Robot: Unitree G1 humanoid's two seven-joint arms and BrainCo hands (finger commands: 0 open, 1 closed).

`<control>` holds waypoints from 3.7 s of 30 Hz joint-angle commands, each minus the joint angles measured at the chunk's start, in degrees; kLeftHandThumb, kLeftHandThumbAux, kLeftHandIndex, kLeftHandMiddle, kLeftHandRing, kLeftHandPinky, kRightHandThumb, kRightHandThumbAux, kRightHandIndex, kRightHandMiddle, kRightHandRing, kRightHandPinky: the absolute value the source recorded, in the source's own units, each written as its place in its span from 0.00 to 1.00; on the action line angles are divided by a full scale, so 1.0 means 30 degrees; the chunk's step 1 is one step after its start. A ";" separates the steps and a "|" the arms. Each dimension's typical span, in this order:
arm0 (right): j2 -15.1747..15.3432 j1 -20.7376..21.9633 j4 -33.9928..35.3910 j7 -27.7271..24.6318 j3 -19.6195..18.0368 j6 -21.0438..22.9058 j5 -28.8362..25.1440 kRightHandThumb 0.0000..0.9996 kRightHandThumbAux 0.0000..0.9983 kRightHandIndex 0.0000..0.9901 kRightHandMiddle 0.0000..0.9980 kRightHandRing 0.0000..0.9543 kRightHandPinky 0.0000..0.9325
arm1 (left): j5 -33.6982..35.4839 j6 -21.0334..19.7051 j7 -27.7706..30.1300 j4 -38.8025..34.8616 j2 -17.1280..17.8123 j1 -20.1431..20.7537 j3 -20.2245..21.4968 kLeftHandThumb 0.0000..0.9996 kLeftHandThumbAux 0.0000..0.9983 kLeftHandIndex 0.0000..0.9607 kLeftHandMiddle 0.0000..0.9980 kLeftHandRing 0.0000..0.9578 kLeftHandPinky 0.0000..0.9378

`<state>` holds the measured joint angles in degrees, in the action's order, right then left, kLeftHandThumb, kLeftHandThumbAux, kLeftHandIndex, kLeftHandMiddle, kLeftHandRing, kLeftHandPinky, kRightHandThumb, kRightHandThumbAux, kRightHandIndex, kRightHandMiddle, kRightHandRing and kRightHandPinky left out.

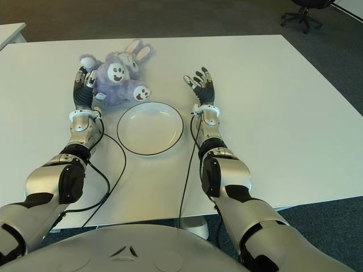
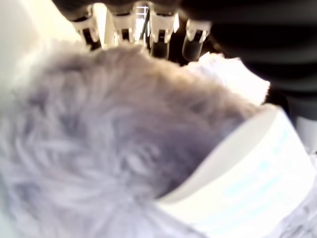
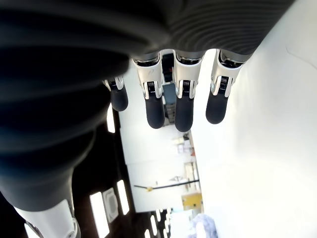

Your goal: Put the doll into the plate.

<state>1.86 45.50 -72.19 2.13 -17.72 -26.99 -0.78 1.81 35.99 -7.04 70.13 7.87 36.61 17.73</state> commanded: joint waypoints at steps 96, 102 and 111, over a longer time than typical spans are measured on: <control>-0.0382 -0.2736 -0.1772 0.0135 -0.0145 0.1681 -0.0159 0.13 0.73 0.07 0.14 0.14 0.17 | -0.8103 0.4172 -1.2438 0.0821 0.2219 -0.4318 -0.7134 0.19 0.37 0.00 0.00 0.00 0.02; -0.0356 -0.2748 -0.1770 0.0177 -0.0065 0.1641 -0.0064 0.13 0.73 0.07 0.15 0.15 0.16 | -0.8344 0.4099 -1.2482 0.1033 0.2358 -0.4332 -0.7521 0.22 0.33 0.00 0.00 0.00 0.00; -0.0327 -0.2757 -0.1768 0.0147 -0.0083 0.1627 -0.0084 0.13 0.73 0.07 0.14 0.14 0.17 | -0.9757 0.4201 -1.4238 0.1070 0.2690 -0.4246 -0.8797 0.18 0.22 0.00 0.00 0.00 0.00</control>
<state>1.93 45.38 -72.18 2.15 -17.30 -26.99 -0.68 -24.83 49.62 -47.53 67.78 17.41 33.87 -6.09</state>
